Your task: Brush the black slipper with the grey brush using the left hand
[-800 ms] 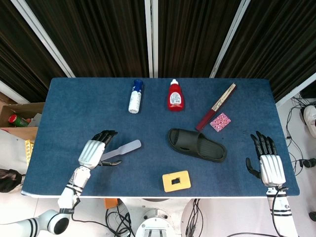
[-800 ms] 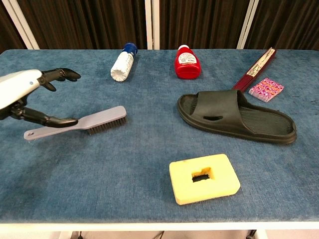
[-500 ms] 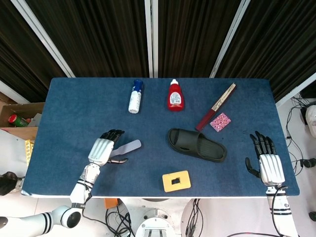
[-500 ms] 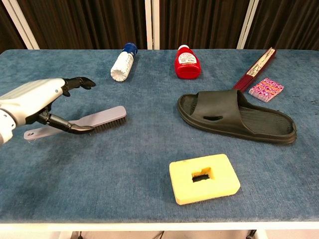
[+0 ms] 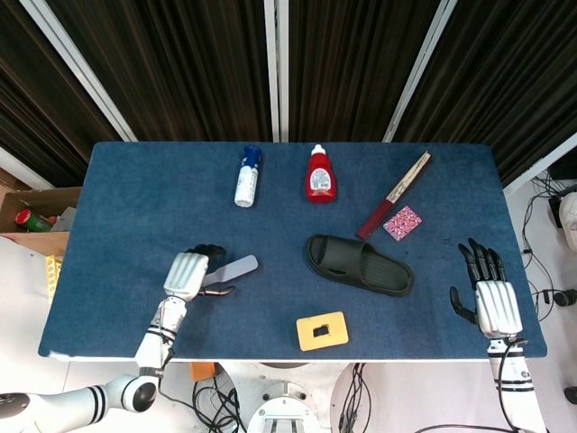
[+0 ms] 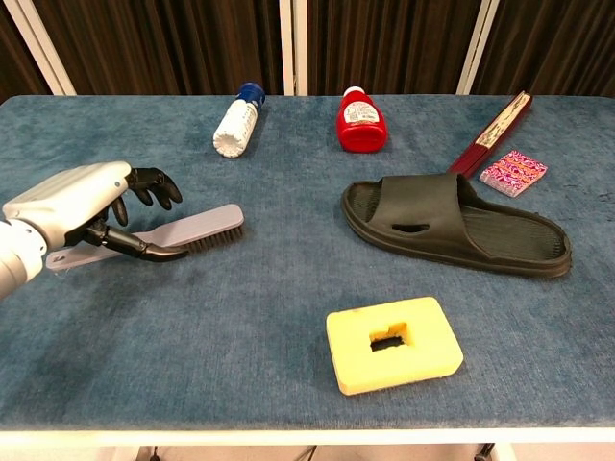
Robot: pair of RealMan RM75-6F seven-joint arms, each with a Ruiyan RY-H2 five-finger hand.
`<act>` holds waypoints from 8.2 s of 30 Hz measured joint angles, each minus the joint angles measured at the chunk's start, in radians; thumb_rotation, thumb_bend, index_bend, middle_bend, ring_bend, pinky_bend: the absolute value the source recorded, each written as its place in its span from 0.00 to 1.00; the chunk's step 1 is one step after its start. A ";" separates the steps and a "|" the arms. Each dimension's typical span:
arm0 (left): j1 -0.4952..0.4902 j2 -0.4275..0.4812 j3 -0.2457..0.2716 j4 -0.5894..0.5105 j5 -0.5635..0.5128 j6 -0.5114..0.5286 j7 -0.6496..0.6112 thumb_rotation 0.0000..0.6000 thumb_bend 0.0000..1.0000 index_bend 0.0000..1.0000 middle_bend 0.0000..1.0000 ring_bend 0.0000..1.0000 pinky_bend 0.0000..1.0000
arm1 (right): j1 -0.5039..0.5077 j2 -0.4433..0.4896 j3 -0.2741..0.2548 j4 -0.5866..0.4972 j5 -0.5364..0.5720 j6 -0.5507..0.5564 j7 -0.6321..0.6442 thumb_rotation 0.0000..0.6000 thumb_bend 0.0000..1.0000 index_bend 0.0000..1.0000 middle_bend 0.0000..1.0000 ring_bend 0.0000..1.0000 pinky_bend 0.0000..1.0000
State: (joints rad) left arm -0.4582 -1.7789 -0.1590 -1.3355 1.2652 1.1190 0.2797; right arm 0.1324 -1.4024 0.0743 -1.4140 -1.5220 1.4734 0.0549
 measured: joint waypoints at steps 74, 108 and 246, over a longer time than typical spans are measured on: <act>-0.027 -0.120 -0.028 0.213 0.157 0.189 -0.402 1.00 0.56 1.00 1.00 1.00 1.00 | 0.012 -0.002 -0.016 0.007 -0.004 -0.027 0.014 1.00 0.43 0.00 0.00 0.00 0.00; -0.469 -0.051 -0.202 0.123 -0.133 -0.398 -0.278 1.00 0.69 1.00 1.00 1.00 1.00 | 0.085 0.028 -0.096 -0.068 -0.016 -0.232 -0.113 1.00 0.61 0.13 0.13 0.00 0.00; -0.710 -0.280 -0.100 0.465 -0.473 -0.382 0.416 1.00 0.68 1.00 1.00 1.00 1.00 | 0.124 0.009 -0.111 -0.043 0.021 -0.286 -0.066 1.00 0.64 0.13 0.29 0.04 0.00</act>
State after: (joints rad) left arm -1.1684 -2.0593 -0.2591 -0.8703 0.7925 0.7372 0.6955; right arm 0.2565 -1.3933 -0.0363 -1.4569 -1.5012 1.1875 -0.0106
